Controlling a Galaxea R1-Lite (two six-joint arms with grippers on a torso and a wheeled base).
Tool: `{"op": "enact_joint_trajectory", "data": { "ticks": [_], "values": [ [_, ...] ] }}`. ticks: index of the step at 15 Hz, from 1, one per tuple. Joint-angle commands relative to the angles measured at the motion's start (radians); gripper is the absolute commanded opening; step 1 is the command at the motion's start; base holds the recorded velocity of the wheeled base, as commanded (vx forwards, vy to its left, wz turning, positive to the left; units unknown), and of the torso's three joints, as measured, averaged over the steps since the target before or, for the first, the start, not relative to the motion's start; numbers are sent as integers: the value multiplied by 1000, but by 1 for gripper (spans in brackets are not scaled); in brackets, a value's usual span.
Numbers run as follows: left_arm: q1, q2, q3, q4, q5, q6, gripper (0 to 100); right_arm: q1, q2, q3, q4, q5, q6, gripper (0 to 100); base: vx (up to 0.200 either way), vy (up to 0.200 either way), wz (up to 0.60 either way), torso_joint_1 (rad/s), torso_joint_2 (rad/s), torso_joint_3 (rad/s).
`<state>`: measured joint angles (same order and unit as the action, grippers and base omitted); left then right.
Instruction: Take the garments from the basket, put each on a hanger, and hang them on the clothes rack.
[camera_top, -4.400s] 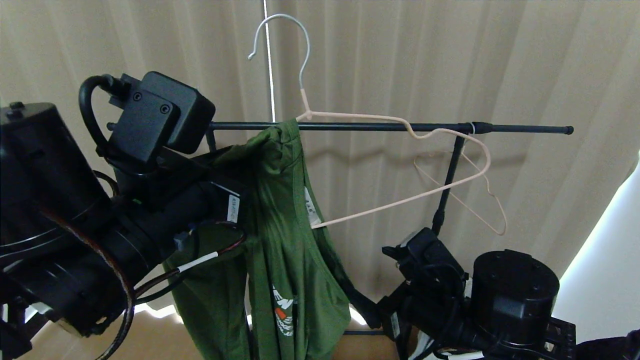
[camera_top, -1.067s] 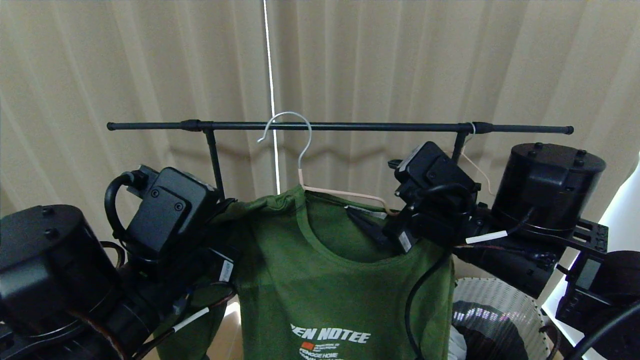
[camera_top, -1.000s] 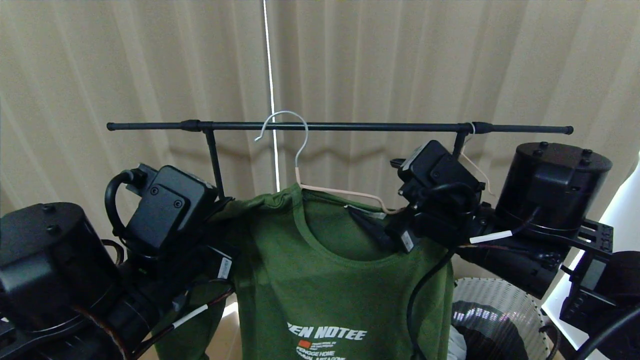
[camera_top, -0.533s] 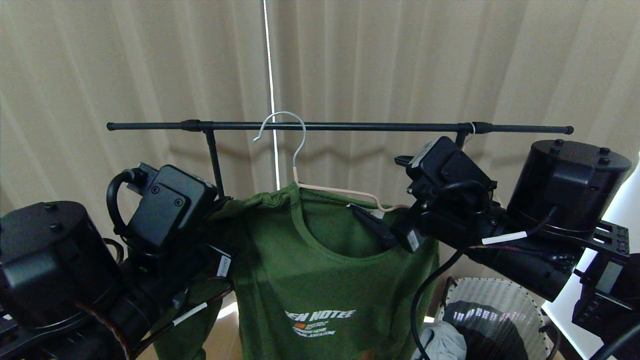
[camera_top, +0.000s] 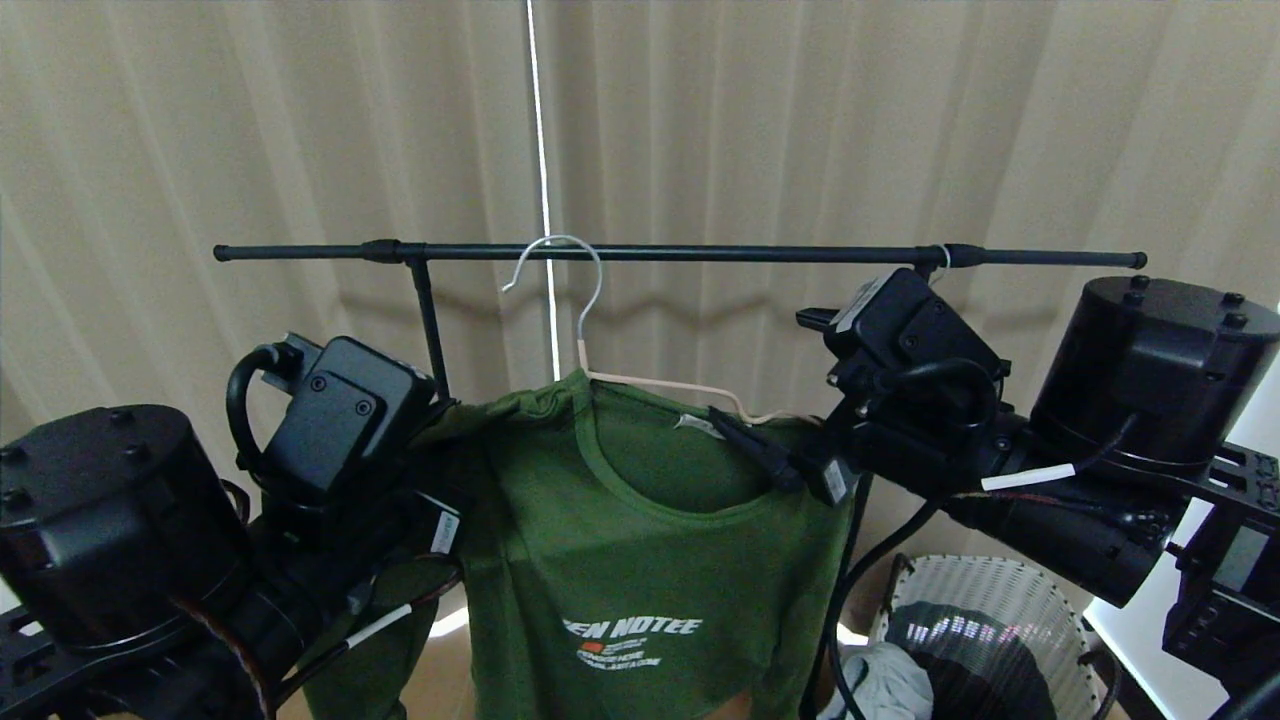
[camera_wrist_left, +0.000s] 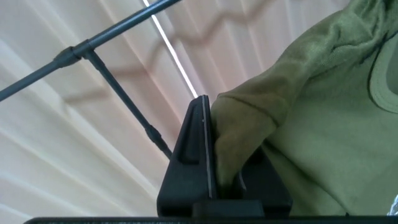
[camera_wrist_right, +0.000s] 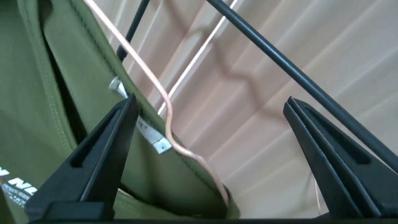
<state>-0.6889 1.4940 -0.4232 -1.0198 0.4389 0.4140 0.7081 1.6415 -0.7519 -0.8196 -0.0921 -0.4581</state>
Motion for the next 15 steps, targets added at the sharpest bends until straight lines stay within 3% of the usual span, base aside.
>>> {"op": "enact_joint_trajectory", "data": {
  "ticks": [1, 10, 11, 15],
  "values": [
    [-15, -1, 12, 0, 0, 3, 0, -1, 9, -4, 2, 0, -1, 100, 0, 0, 0, 0, 0, 0],
    [-64, 3, 6, -13, 0, 6, 0, 10, 58, -1, 5, 0, -16, 100, 0, 0, 0, 0, 0, 0],
    [-64, 8, 7, -23, -2, 8, 0, 17, 58, -1, 5, 0, -24, 0, 0, 0, 0, 0, 0, 0],
    [-81, 17, 9, -57, -2, 9, 0, 21, 58, 0, 5, 0, -22, 0, 0, 0, 0, 0, 0, 0]
  ]
}}
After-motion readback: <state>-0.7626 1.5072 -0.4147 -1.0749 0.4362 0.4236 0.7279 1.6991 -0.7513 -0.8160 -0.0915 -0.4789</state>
